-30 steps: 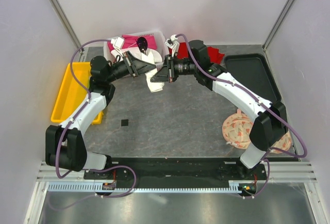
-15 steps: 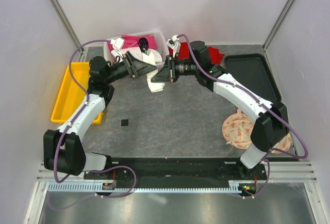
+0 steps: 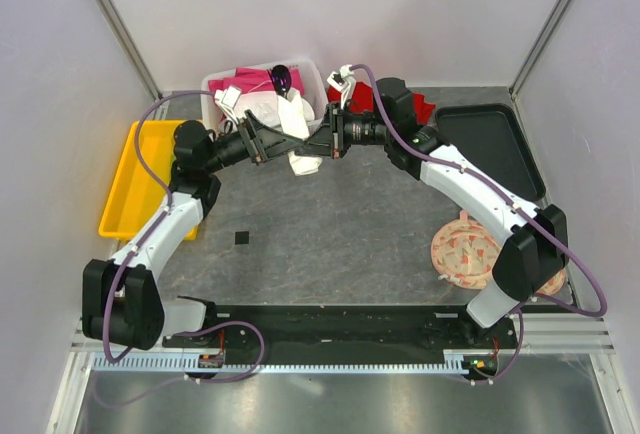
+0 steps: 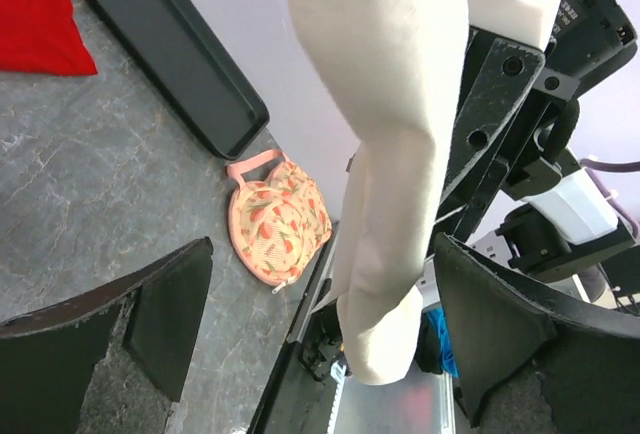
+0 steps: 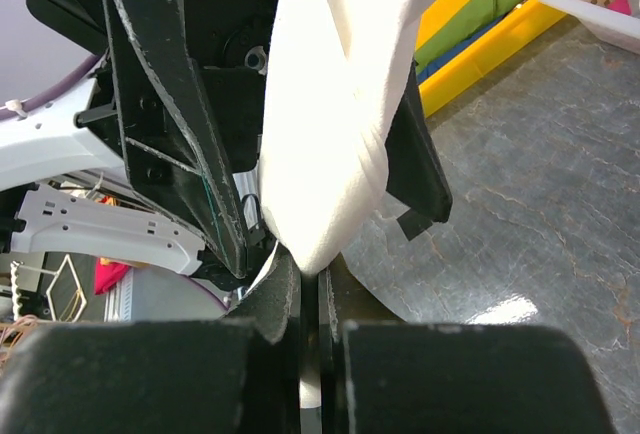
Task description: Place the utensils on the paper napkin and roll it up
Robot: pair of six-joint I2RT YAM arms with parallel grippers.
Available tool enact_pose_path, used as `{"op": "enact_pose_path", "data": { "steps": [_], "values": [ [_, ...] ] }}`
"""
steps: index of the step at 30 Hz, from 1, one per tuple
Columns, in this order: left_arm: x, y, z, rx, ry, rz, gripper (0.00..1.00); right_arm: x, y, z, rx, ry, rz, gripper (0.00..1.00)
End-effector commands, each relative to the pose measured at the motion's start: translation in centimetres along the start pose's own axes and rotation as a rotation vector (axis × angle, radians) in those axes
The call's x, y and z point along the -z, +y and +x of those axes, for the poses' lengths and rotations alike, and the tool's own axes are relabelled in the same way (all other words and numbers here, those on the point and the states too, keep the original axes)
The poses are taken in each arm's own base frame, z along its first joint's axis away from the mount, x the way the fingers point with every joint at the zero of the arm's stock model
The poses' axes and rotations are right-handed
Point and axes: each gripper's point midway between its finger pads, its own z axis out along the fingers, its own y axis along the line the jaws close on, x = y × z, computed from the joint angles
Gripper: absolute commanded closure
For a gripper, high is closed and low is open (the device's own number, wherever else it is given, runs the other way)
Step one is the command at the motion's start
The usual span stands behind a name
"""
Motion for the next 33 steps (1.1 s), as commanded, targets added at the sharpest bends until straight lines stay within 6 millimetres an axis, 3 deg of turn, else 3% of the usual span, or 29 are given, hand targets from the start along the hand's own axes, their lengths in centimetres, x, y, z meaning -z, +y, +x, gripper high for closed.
{"op": "enact_pose_path", "data": {
  "steps": [1,9,14,17,19,20,23,27,30,33],
  "values": [
    [0.2,-3.0,-0.5,-0.058,-0.022,0.102,0.13,0.7,2.4,-2.2,0.080,-0.068,-0.066,1.00],
    [0.2,-3.5,-0.8,-0.029,-0.055,0.143,0.43,0.6,2.3,-1.5,0.063,-0.056,-0.078,1.00],
    [0.0,-3.9,-1.5,0.015,-0.076,0.165,0.46,0.7,2.4,-1.0,0.055,-0.052,-0.085,1.00],
    [-0.3,-3.9,-1.6,0.035,-0.071,0.171,0.62,0.7,2.3,-1.0,0.059,-0.058,-0.083,1.00],
    [-0.3,-3.8,-1.4,0.044,-0.063,0.170,0.59,0.7,2.6,-1.4,0.064,-0.067,-0.087,1.00],
    [-0.2,-3.8,-1.3,0.048,-0.065,0.166,0.47,0.7,2.7,-1.5,0.065,-0.069,-0.090,1.00],
    [-0.2,-2.6,-1.0,0.069,-0.081,0.119,0.34,0.8,3.2,-1.9,0.067,-0.076,-0.106,1.00],
    [-0.3,-1.9,-0.8,0.095,-0.083,0.097,0.28,0.9,3.4,-1.9,0.067,-0.078,-0.109,1.00],
    [-0.4,-1.9,-0.7,0.098,-0.077,0.100,0.30,0.9,3.3,-1.8,0.065,-0.075,-0.107,1.00],
    [-0.5,-2.5,-0.9,0.085,-0.078,0.121,0.48,0.7,3.1,-1.6,0.063,-0.070,-0.106,1.00]
  ]
}}
